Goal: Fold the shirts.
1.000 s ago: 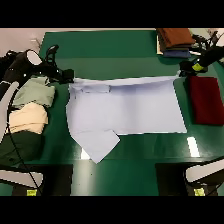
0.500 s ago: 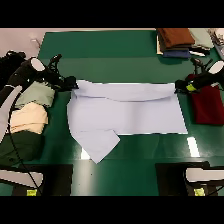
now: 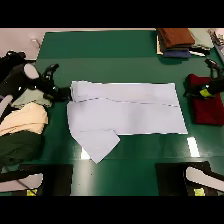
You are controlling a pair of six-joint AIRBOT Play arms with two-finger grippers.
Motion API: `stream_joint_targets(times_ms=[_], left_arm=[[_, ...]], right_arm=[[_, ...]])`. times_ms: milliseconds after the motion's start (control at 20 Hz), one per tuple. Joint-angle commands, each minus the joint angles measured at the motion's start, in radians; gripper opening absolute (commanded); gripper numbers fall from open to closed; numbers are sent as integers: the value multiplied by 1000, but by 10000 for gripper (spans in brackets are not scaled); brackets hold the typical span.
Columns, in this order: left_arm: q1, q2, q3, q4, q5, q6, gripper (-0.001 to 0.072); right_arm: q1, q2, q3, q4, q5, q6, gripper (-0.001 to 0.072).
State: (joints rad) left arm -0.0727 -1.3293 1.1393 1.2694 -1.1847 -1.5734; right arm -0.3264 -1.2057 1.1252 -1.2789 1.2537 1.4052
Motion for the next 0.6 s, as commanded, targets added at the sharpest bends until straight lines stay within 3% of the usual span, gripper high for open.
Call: stream_joint_targets(times_ms=[0,250,550], left_arm=[[-1,197,-272,3,2,-53,497],[-49,401,-599,-204,58,-81,497],[-294,415,-708,-231,220,-214,497]], right_arm=[[-53,159,-126,6,33,-19,338],[-56,265,-234,119,-18,-21,337],[-57,274,-233,163,-4,-27,337]])
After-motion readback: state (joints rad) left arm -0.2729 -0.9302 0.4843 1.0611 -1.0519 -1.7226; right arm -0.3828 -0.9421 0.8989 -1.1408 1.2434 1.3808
